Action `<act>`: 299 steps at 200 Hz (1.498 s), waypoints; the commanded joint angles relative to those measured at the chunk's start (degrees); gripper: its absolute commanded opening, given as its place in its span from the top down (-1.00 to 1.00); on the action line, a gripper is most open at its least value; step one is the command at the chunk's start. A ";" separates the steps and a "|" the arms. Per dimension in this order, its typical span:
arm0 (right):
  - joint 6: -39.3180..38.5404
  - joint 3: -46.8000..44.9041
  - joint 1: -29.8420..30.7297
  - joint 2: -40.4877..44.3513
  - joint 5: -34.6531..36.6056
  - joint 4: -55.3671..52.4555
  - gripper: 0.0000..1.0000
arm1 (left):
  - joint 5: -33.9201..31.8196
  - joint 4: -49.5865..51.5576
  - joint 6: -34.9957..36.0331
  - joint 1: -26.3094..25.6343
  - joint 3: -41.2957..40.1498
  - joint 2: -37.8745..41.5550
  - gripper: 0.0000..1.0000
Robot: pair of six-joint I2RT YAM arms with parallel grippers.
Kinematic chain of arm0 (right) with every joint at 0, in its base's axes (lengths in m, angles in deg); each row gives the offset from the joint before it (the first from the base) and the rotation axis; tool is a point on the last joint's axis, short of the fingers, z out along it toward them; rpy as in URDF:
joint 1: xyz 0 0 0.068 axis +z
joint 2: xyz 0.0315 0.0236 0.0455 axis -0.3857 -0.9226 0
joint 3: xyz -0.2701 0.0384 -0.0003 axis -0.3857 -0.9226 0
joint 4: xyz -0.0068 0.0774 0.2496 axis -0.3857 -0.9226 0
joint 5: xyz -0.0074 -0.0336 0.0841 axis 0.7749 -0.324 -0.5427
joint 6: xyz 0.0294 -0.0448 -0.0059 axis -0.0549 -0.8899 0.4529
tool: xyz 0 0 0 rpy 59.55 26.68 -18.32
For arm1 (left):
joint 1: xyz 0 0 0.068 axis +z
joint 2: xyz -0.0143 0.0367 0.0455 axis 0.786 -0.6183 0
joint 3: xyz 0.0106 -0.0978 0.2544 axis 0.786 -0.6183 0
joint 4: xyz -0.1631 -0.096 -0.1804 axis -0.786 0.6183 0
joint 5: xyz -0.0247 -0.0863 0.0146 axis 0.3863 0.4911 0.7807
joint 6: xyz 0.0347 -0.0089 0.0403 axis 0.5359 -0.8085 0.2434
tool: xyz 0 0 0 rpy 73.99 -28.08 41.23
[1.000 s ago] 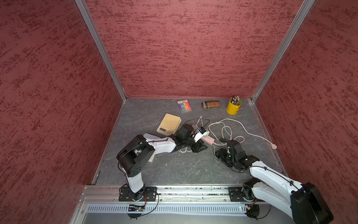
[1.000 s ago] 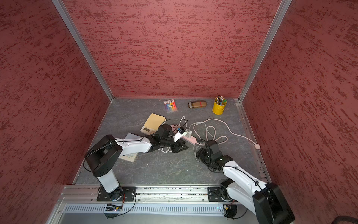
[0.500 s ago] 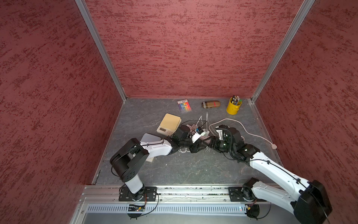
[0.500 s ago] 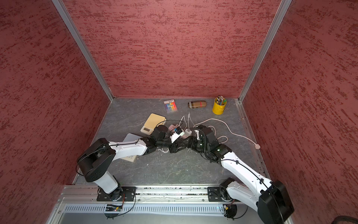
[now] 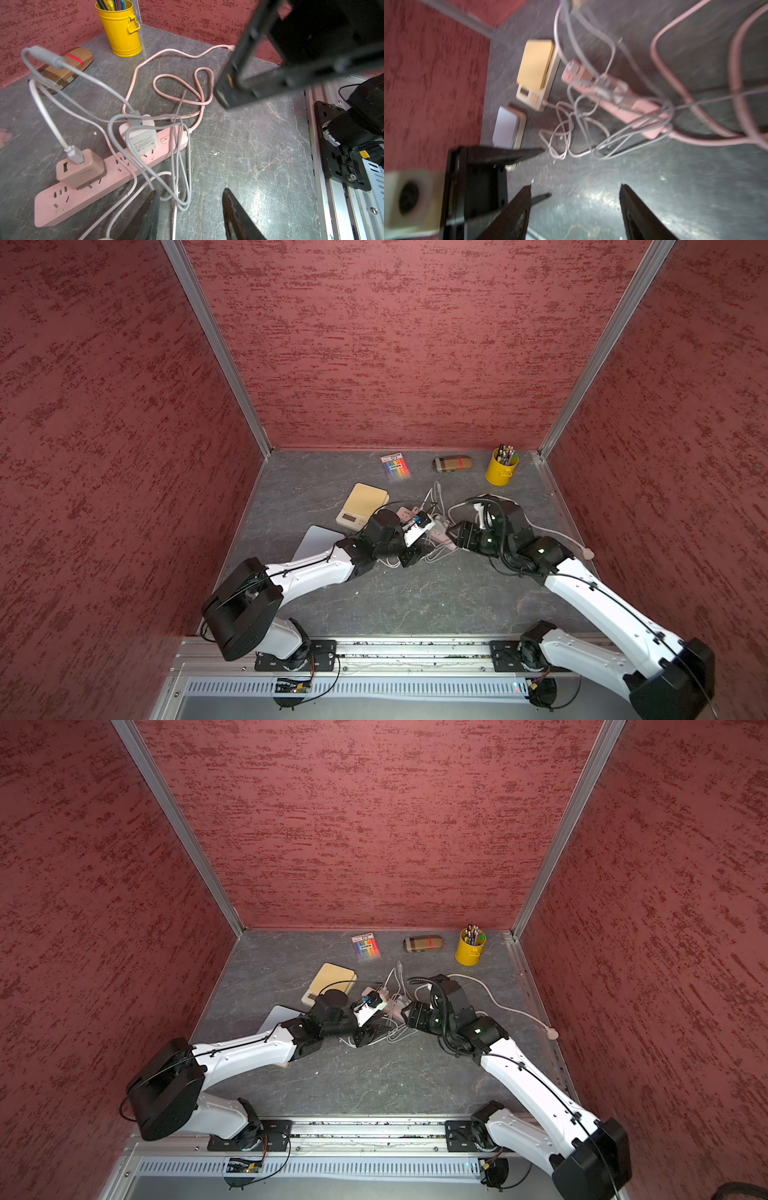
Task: Charge the electronic scale
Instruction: Pick up the charging cable from the center of the board.
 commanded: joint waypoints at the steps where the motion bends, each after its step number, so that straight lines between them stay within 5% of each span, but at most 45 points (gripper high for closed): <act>1: 3.38 -1.74 -5.01 1.06 10.68 -2.83 -0.26 | -3.35 8.95 2.93 -2.20 7.76 -3.84 0.04; 34: 16.96 -14.11 -9.14 1.97 -2.98 16.72 -0.20 | -2.77 10.72 1.80 -3.38 13.81 -8.39 0.06; 69: 29.78 -24.86 -10.30 0.27 -2.56 33.86 -0.15 | -2.97 11.88 1.09 -5.09 15.49 -10.19 0.06; 200: 30.07 -22.44 -13.78 -28.93 -3.24 55.91 0.00 | -4.34 10.15 0.93 -5.69 6.86 -2.83 0.06; 235: 30.41 -21.68 -14.13 -34.37 -4.19 60.97 0.52 | -4.62 9.45 0.66 -5.49 4.04 -0.25 0.06; 258: 29.14 -21.99 -14.16 -32.72 -4.80 61.30 1.00 | -5.16 9.97 0.82 -5.21 2.51 1.51 0.06; 299: 20.60 -20.71 -14.19 -12.32 -0.99 42.61 1.00 | -5.52 9.99 0.08 -3.00 -0.65 6.17 0.06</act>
